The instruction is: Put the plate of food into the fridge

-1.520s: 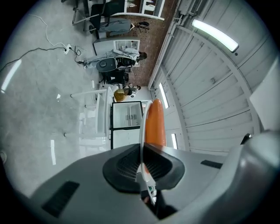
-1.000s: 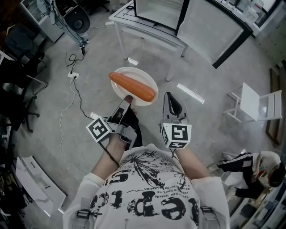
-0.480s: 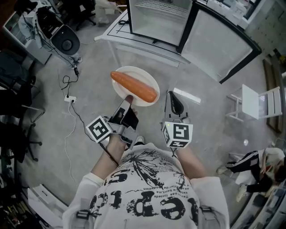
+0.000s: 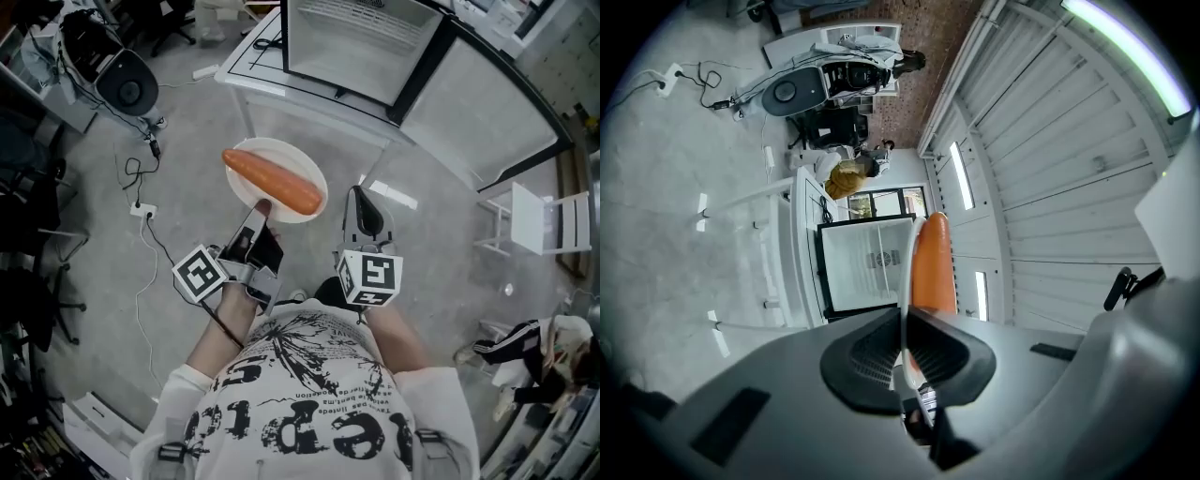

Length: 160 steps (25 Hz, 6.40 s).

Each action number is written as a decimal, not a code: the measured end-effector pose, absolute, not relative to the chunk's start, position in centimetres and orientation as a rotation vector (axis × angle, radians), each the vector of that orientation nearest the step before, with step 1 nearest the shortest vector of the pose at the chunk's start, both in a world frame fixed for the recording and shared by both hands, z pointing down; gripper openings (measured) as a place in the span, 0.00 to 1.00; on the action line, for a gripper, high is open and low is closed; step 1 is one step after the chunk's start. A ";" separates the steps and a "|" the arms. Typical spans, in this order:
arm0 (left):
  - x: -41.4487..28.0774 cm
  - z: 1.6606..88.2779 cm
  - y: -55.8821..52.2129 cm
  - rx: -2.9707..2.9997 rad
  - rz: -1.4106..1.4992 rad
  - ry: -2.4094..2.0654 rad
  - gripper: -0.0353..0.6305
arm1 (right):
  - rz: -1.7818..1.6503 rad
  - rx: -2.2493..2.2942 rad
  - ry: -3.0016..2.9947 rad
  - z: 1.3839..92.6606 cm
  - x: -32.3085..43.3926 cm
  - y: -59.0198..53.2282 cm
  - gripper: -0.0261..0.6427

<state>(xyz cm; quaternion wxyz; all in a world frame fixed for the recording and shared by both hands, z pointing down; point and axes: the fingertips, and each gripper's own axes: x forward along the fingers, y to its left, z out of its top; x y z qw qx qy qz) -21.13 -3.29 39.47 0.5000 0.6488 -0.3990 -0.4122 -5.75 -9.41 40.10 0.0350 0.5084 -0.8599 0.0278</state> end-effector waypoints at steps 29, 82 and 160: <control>-18.3 39.0 -34.3 1.602 -0.951 -0.905 0.09 | -0.032 1.558 -2.716 38.0 -4.6 -39.6 0.04; -15.9 39.1 -59.4 1.460 -0.777 -0.748 0.10 | 0.200 1.940 -2.360 42.2 -2.3 -52.9 0.04; -17.1 37.2 -49.5 2.754 0.012 -1.631 0.06 | 0.093 1.723 -2.563 39.6 -8.1 -49.6 0.04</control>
